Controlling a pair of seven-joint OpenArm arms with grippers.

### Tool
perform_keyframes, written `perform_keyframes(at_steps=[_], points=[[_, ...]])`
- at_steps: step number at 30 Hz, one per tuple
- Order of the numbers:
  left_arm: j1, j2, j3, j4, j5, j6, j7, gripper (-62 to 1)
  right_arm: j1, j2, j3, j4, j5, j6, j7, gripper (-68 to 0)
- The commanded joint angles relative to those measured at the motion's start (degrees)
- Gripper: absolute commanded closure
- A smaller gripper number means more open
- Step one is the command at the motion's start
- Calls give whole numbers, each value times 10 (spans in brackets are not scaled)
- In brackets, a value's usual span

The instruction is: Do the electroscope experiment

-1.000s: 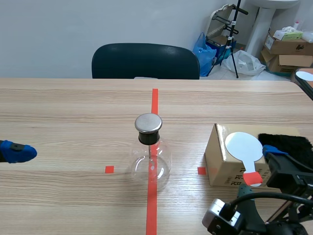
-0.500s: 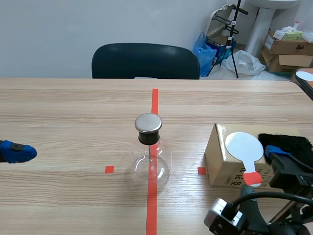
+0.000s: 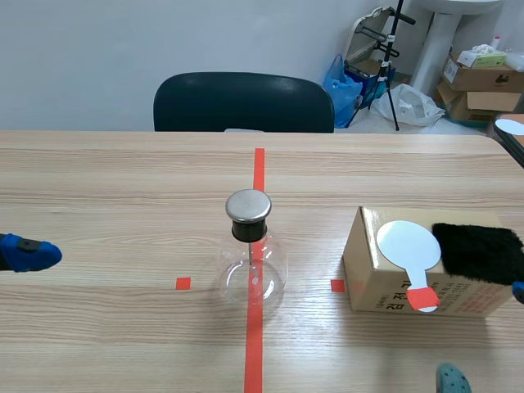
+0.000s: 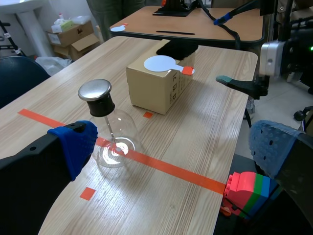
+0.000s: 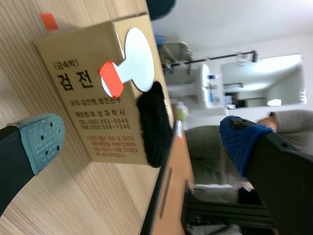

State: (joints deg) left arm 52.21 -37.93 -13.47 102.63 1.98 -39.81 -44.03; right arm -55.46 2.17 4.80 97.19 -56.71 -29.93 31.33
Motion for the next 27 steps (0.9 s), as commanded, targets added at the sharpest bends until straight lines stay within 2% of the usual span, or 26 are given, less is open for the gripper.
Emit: perform_keyframes(at_steps=[1,6,13,14,17,19,23,25,27], points=[[-9,6,0,4,-9,-1,-12,-623,-5,18,2,39,37,28,-1,-679],[-10,6,0,4,-9,-1,-12,-623,-28,79,3,142,185,151,-16,-679],[-10,7,0,4,-12,-1,-11,-623,-24,170,3,260,379,294,-113,-679],[-10,8,0,4,-19,-1,-7,-623,-21,180,3,273,409,310,-126,-679],[-10,16,0,9,-71,-1,40,-623,-2,201,3,300,486,351,-162,-679],[-10,29,0,21,-89,11,77,-623,14,210,4,304,524,381,-179,-679],[-10,60,0,61,-91,54,144,-623,49,216,4,304,577,453,-211,-679],[-9,79,0,82,-97,87,161,-623,59,214,5,304,595,479,-214,-679],[-9,98,0,101,-122,104,186,-623,65,210,7,304,605,496,-214,-679]])
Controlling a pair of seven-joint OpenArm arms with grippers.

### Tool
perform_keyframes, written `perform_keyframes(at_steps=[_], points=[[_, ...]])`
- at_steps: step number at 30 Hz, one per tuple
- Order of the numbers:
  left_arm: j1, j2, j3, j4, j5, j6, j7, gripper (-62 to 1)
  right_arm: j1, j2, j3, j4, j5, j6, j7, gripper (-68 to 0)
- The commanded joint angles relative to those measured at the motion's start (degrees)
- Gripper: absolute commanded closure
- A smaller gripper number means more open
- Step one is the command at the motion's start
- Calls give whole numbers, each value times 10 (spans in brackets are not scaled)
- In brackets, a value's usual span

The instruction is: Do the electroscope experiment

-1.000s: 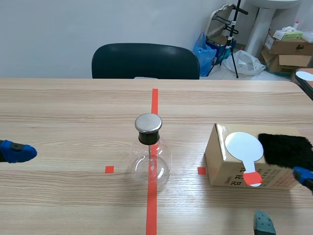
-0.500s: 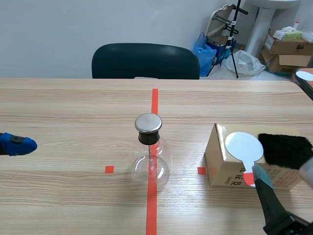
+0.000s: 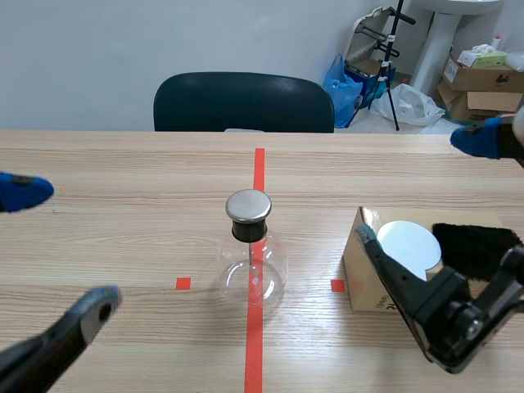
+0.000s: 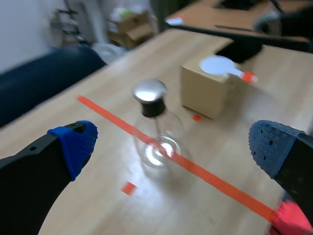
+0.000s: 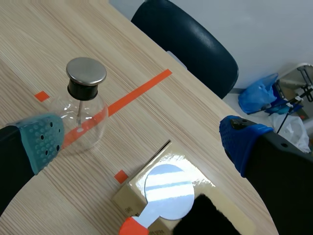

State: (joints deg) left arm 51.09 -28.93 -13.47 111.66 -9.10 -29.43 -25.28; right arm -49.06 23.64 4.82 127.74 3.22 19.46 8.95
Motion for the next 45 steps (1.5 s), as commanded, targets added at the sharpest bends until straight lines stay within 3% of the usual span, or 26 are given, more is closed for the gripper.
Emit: perform_keyframes(at_steps=[1,4,8,12,19,45], points=[[2,16,0,21,-23,3,13,-623,4,-5,8,-3,12,17,9,-679],[2,32,0,42,-39,3,55,-623,7,-5,12,-3,35,46,10,-679],[2,45,0,48,-53,20,63,-623,7,-21,18,-3,37,85,10,-679],[2,45,0,50,-53,30,63,-623,7,-42,23,-3,37,87,10,-679],[2,45,0,50,-53,58,70,-623,12,-43,23,-3,48,87,10,-679],[2,44,0,50,-52,58,72,-623,13,-43,23,-3,48,87,-31,-679]])
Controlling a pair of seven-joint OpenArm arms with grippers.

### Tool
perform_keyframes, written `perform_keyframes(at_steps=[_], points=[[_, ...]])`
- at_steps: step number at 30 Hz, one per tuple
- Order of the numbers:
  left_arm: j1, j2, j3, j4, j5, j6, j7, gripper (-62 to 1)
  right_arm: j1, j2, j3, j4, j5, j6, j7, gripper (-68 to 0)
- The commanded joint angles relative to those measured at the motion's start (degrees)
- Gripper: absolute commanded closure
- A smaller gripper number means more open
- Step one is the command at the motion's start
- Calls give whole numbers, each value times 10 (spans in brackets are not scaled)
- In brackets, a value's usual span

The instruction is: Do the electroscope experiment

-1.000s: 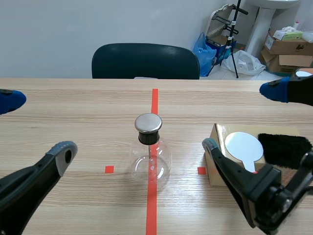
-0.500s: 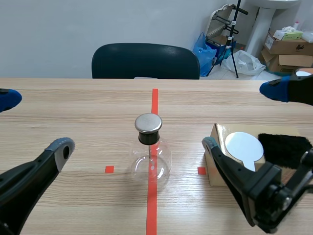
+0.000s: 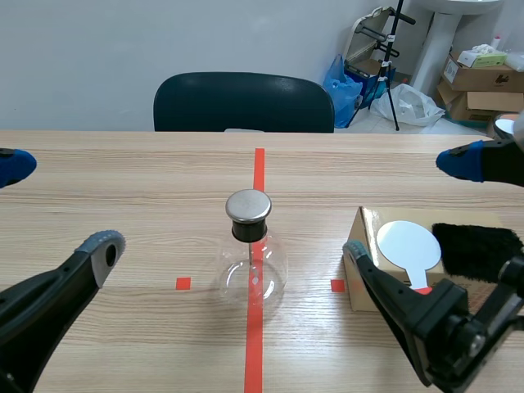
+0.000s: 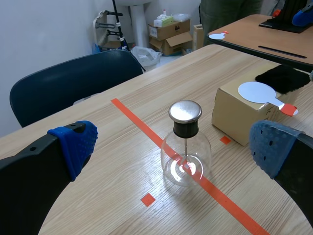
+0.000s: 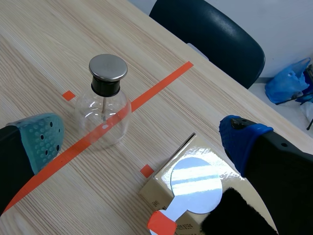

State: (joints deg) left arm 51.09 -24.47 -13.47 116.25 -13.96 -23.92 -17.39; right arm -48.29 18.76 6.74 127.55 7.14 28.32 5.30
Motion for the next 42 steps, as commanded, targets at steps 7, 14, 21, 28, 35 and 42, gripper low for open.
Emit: perform_keyframes(at_steps=[7,14,21,28,35,42], points=[[2,0,0,4,-4,3,-7,-623,5,6,4,-1,9,-2,22,-679],[2,0,0,4,0,3,-7,-623,6,6,4,-1,9,-2,29,-679],[2,0,0,4,0,3,-7,-623,5,6,4,-1,9,-2,30,-679],[2,0,0,4,0,3,-7,-623,5,6,4,-1,9,-2,29,-679],[2,0,0,3,0,3,-7,-623,5,6,4,-1,9,-2,29,-679],[2,0,0,3,0,3,-7,-623,5,6,4,-1,9,-2,30,-679]])
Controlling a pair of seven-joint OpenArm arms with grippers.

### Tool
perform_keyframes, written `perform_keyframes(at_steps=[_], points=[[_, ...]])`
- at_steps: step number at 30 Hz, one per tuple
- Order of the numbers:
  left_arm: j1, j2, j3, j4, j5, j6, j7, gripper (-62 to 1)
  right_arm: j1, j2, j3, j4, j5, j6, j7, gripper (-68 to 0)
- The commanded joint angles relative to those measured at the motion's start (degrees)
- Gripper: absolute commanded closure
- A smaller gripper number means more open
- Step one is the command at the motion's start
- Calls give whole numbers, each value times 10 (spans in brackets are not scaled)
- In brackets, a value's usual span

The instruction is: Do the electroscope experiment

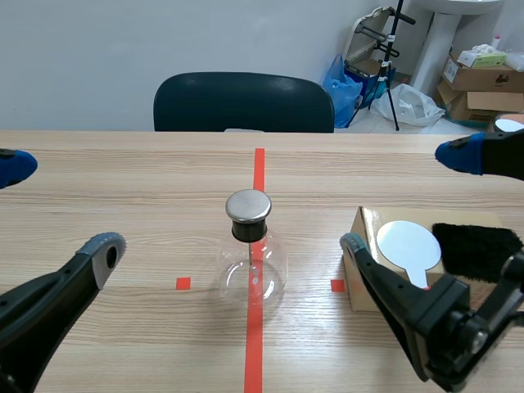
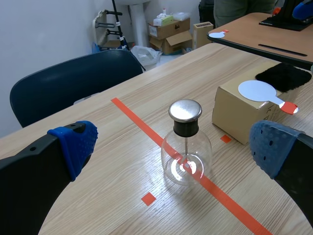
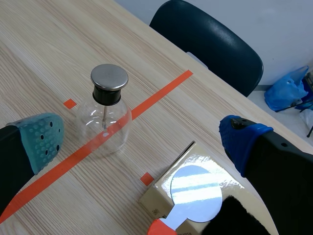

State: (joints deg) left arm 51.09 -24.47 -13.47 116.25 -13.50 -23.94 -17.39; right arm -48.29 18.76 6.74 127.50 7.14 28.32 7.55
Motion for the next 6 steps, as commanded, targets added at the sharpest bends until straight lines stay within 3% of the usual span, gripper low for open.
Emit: perform_keyframes(at_steps=[1,6], points=[[2,0,0,3,-4,3,-7,-623,5,6,4,0,9,-2,7,-679],[2,0,0,3,-4,3,-7,-623,5,6,4,0,9,-2,7,-679]])
